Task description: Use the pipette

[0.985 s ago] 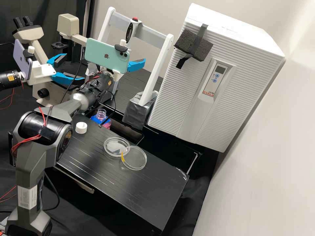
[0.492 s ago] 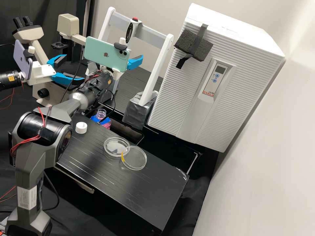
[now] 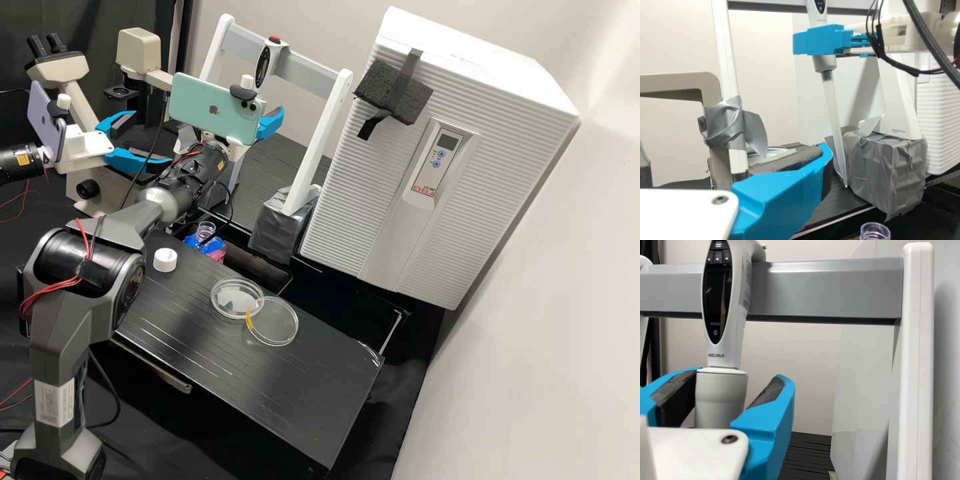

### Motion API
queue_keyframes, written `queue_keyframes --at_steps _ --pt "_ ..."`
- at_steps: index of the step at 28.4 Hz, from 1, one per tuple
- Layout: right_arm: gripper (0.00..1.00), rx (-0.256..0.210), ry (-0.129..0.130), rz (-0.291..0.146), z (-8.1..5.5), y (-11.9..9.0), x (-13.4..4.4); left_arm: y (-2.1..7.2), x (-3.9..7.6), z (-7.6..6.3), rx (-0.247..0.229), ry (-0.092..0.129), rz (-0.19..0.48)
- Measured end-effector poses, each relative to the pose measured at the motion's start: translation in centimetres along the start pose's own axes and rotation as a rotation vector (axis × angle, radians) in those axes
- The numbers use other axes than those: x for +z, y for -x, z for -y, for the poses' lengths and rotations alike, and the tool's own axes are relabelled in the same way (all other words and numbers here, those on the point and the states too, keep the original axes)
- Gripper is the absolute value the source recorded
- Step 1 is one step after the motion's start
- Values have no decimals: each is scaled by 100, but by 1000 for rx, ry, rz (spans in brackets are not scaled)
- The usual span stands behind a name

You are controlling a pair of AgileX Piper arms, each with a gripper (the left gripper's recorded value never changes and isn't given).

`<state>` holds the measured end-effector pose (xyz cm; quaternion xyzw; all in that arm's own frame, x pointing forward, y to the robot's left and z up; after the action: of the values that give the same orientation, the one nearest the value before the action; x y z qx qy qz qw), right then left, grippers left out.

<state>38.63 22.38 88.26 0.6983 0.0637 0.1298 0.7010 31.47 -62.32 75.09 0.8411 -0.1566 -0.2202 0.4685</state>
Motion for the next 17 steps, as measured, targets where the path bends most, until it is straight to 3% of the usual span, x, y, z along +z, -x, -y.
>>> queue_keyframes --at_steps 17 --pt "0 -12 -3 -6 41 13 -29 0 0 0 0 11 0"
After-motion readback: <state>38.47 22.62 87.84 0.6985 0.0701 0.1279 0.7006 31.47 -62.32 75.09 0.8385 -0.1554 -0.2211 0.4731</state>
